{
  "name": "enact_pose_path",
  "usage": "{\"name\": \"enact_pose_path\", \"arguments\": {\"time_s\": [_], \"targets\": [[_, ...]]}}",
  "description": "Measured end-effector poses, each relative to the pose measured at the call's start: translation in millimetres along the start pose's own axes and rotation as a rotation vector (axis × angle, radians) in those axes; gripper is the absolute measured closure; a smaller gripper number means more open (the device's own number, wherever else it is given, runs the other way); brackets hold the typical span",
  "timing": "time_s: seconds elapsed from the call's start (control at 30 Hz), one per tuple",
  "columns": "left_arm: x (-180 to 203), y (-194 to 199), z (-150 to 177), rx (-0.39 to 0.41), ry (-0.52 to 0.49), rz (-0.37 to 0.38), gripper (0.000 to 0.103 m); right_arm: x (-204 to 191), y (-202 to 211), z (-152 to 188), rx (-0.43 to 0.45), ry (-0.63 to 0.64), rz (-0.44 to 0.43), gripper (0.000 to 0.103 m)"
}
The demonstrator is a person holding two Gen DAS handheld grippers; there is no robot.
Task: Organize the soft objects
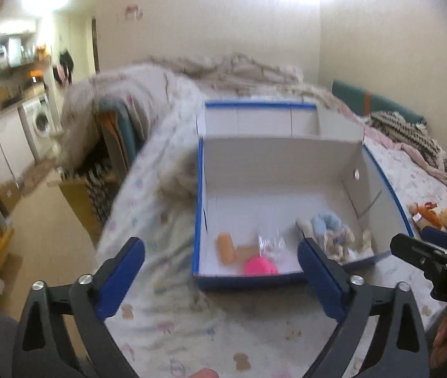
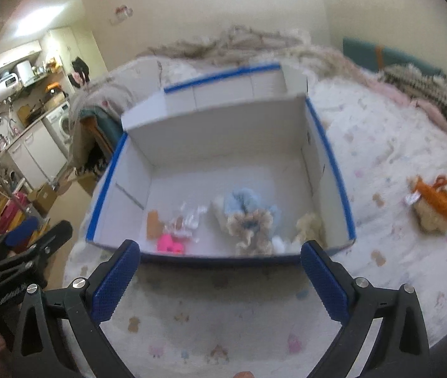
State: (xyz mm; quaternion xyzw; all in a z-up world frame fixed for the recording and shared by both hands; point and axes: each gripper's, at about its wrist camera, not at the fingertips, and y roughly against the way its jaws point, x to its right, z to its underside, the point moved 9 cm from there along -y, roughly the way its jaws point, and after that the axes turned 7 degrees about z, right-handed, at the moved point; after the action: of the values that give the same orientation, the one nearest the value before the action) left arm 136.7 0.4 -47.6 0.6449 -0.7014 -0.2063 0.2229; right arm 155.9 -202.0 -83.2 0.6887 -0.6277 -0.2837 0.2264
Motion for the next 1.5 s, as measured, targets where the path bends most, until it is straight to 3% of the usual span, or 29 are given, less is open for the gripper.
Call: {"name": "enact_pose_path", "arguments": {"time_s": [0.2, 0.53, 1.5], "targets": [[-2, -10, 5, -0.043, 0.022, 0.022, 0.0, -1, 14, -16, 0.161, 0.064, 0.085, 0.0], [-12, -14, 10, -0.064, 0.064, 0.016, 0.0, 7, 6, -6, 0.101, 0.003, 0.081, 0.0], [-14, -16, 13, -0.082, 0.063, 0.022, 0.0, 10, 4, -9, 0.114, 0.011, 0.09, 0.0]]}}
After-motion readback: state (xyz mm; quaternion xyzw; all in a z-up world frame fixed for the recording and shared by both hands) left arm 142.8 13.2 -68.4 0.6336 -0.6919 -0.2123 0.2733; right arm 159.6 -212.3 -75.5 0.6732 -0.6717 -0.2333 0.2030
